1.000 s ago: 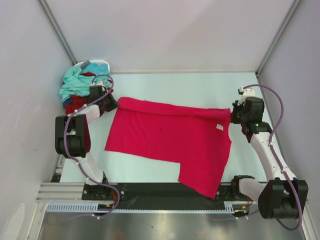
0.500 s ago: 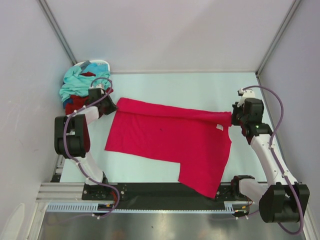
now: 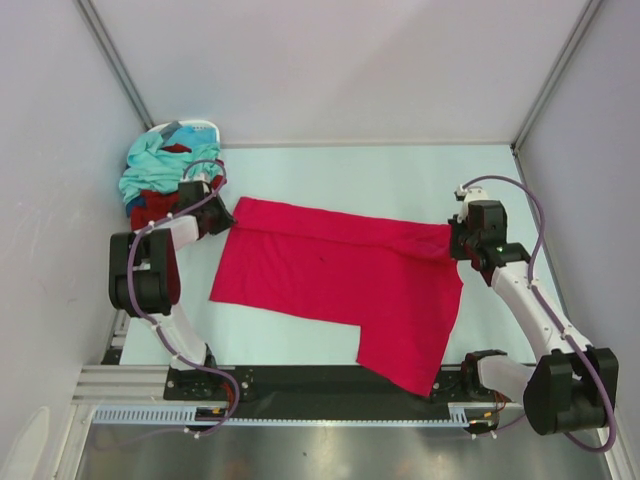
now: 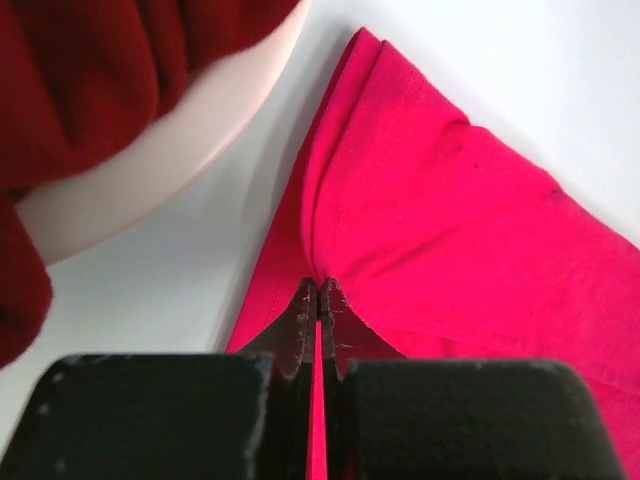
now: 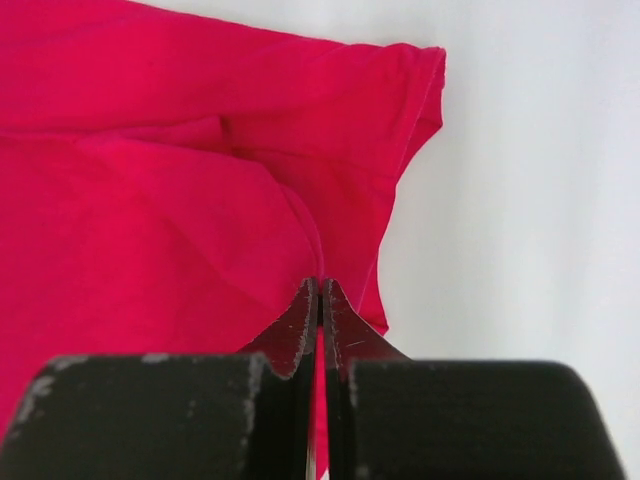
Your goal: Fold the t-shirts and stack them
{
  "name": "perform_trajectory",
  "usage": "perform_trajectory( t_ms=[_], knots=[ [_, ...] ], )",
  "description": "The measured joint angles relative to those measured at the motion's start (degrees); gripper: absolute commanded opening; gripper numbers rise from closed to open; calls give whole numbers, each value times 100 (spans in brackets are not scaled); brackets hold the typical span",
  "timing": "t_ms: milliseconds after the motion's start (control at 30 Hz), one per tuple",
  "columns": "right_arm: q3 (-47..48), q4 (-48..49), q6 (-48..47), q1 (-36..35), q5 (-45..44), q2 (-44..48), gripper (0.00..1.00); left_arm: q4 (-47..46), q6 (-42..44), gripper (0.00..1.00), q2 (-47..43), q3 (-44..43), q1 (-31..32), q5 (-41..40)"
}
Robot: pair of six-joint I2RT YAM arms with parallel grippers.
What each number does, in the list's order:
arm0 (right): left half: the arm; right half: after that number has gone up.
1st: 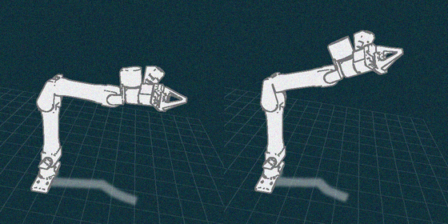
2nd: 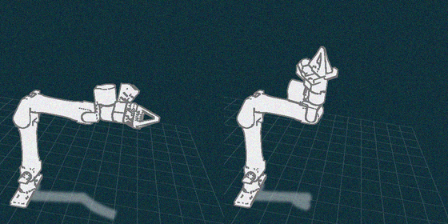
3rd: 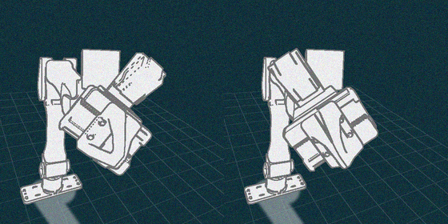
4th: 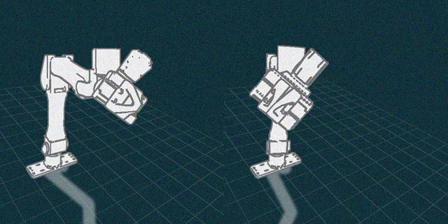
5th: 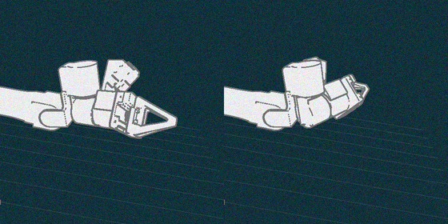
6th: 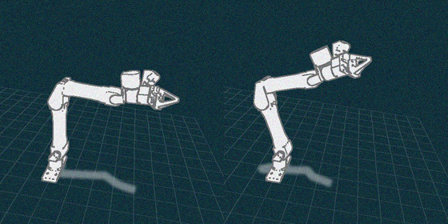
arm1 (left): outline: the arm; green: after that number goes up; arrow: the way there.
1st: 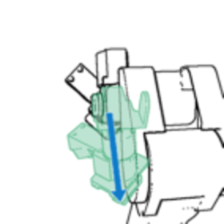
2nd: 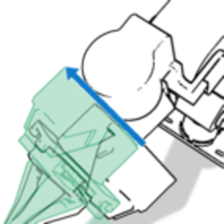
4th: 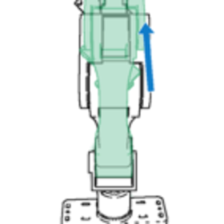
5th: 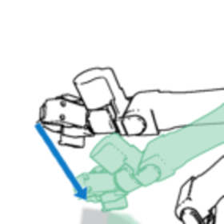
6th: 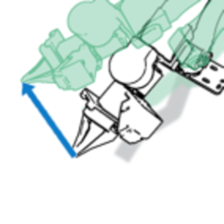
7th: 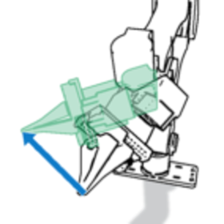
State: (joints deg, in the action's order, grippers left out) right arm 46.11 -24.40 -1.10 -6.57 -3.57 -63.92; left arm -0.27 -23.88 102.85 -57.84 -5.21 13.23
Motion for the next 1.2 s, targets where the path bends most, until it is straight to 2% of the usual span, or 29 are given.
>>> perform_trajectory(
  t_ms=[800,1200],
  knots=[
    [0,-422,-42,59,-170,584,0,170,61,0,-166,205,0,-105],
    [0,-511,-61,37,153,643,0,264,111,0,-195,205,0,-234]
  ],
)
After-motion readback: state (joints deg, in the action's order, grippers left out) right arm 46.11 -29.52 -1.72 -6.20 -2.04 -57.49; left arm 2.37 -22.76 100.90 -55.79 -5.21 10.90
